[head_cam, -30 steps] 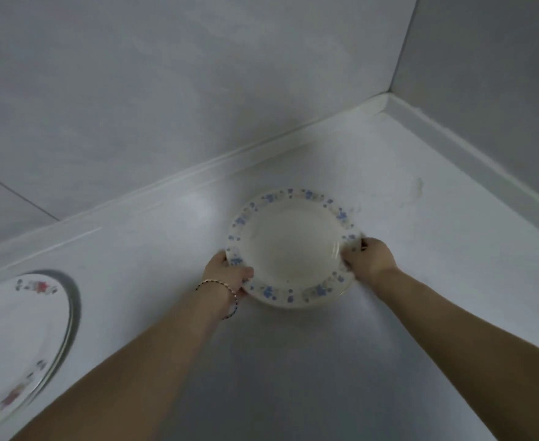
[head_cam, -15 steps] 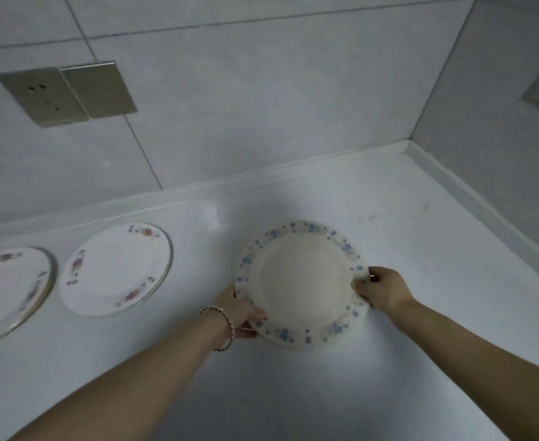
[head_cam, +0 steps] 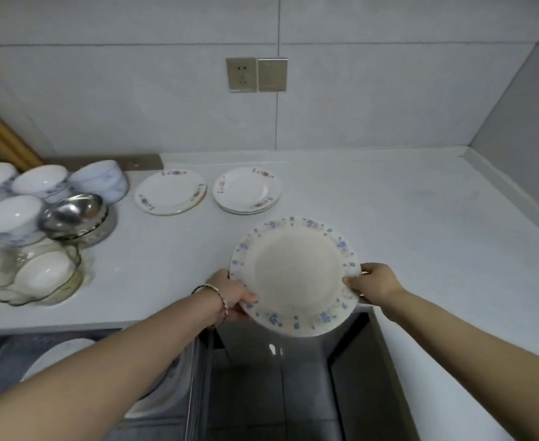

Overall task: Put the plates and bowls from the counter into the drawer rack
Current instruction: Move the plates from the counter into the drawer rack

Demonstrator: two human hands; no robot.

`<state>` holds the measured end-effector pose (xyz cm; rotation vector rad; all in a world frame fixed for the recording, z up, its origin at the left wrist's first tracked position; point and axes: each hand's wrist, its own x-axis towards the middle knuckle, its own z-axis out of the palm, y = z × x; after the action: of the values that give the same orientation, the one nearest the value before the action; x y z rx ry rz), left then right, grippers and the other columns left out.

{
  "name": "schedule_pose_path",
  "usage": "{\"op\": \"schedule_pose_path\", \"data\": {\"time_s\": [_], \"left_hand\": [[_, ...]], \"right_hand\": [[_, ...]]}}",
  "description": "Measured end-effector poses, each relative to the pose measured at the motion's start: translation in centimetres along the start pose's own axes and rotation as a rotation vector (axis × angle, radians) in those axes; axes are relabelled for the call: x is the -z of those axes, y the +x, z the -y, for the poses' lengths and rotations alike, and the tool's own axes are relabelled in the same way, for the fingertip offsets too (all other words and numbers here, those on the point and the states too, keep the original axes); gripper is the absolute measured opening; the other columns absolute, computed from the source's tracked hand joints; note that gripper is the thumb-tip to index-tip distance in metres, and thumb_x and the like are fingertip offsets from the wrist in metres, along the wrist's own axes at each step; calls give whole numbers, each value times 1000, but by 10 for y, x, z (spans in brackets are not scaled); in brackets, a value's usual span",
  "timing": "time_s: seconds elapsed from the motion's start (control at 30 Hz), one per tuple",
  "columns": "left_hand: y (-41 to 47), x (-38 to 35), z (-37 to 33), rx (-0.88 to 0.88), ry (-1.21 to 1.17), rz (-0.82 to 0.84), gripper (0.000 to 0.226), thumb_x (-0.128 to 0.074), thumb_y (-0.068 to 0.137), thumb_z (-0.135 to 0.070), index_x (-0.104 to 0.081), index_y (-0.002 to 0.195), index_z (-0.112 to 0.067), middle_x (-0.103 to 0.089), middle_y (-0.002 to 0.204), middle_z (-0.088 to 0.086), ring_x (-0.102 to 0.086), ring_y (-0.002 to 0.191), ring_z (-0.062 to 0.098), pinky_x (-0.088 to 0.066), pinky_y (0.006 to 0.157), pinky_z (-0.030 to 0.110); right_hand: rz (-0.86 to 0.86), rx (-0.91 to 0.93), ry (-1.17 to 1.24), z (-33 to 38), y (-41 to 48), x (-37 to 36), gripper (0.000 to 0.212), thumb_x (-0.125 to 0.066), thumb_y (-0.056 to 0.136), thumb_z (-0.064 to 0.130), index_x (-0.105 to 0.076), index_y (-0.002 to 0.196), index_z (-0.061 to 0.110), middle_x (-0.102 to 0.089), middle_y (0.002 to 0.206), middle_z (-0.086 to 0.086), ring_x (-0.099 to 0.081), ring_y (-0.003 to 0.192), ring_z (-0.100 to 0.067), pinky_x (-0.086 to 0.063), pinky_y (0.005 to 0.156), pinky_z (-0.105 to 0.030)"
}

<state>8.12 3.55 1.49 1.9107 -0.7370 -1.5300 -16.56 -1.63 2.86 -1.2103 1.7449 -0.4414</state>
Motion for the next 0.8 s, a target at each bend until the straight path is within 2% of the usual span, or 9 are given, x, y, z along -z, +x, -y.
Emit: {"op": "schedule_pose_path", "data": {"time_s": [0.07,0.17,0.23,0.33,0.47,0.53,0.63,0.7,0.8], "left_hand": [[-26,21,29,11,-40,-42,21,-68,74,13,-60,84,-4,-66,76,13,-64,68,26,-59,54,36],[-62,46,67,40,-109,-118,25,-63,77,16,-52,74,-7,-60,71,12,-59,62,24,-54,37,28],[-82,62,96,65,-147,-146,24,-61,79,16,-52,78,-6,-61,72,12,-59,62,24,-57,45,35],[-109,92,138,130,-145,-183,22,-61,80,14,-48,84,-4,-58,73,13,-62,54,21,-56,66,52],[-141,133,186,192,-133,-220,26,-63,81,9,-49,99,-3,-61,80,8,-62,68,21,-58,49,31],[-150,158,207,206,-131,-244,27,-62,81,9,-49,101,-4,-61,79,7,-62,70,21,-58,58,34],[-153,204,239,250,-120,-237,20,-61,83,10,-51,82,-8,-60,77,7,-61,82,27,-53,80,42],[-149,231,251,275,-118,-242,22,-60,83,9,-51,78,-9,-59,77,8,-60,81,29,-52,84,46],[-129,297,276,291,-121,-234,20,-60,84,10,-52,96,-3,-58,77,9,-59,80,30,-51,77,46]], "right_hand": [[54,25,-35,-3,-23,-22,24,-64,82,1,-64,104,-7,-61,74,-11,-58,66,-26,-53,61,-32],[129,66,-81,-9,-53,-55,21,-65,80,2,-65,99,-7,-62,75,-13,-58,72,-26,-52,72,-35],[182,79,-91,-12,-76,-79,17,-64,80,2,-65,96,-4,-62,73,-12,-59,70,-26,-53,73,-36],[251,95,-89,-20,-108,-117,23,-63,80,0,-66,103,-3,-64,88,-15,-62,81,-27,-55,86,-44],[321,61,-122,-28,-152,-170,23,-60,81,0,-65,101,-10,-69,100,-27,-68,93,-39,-55,88,-51],[349,50,-118,-29,-169,-201,24,-59,81,1,-63,101,-11,-68,105,-27,-67,97,-40,-54,88,-52],[369,27,-128,-28,-186,-260,25,-59,82,4,-64,103,-7,-68,107,-24,-65,102,-37,-53,91,-50],[381,5,-124,-27,-189,-293,26,-59,81,5,-64,105,-5,-67,106,-21,-64,103,-36,-53,92,-49],[373,-68,-91,-17,-190,-369,27,-59,82,3,-63,107,-4,-66,109,-21,-64,105,-36,-53,93,-49]]}}
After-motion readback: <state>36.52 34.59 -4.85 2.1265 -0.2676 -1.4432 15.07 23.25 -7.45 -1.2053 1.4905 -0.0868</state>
